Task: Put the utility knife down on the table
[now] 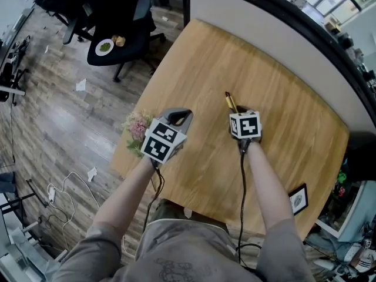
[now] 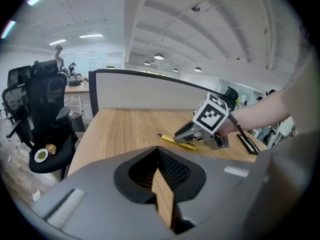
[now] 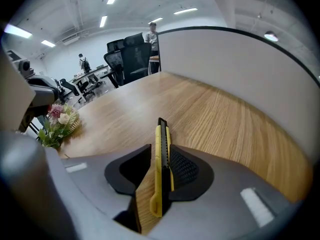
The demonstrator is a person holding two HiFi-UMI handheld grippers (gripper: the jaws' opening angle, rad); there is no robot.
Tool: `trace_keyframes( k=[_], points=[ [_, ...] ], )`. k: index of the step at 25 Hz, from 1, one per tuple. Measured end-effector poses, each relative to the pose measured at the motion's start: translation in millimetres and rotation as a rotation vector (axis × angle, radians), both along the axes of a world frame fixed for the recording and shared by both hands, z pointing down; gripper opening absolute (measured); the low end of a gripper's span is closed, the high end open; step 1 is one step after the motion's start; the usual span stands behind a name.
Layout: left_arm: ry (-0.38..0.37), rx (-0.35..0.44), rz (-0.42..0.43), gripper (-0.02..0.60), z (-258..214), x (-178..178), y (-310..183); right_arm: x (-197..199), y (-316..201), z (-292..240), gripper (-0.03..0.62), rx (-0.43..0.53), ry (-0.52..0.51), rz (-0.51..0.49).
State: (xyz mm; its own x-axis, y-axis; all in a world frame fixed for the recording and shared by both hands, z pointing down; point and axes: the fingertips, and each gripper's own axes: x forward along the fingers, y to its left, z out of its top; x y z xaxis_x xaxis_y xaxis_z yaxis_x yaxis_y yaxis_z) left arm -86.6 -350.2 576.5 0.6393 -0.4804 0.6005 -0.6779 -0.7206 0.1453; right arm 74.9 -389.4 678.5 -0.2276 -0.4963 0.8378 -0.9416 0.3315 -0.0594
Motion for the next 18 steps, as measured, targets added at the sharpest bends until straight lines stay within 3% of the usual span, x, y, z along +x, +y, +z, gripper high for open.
trace_keyframes(
  k=[5,10,18],
  points=[
    [0.003,0.031,-0.01,-0.002,-21.8,-2.4,4.3,3.2,-0.5,-46.7,0.097,0.096,-0.01,0.002],
    [0.016,0.094,-0.01,-0.002,-63.2,-2.3,7.5,10.8,5.9,-121.3,0.097,0.231,-0.124,0.073],
    [0.015,0.243,-0.028,-0.002,-146.4,-5.7,21.9,10.7,58.1,-255.4,0.087,0.47,-0.254,0.033]
  ],
)
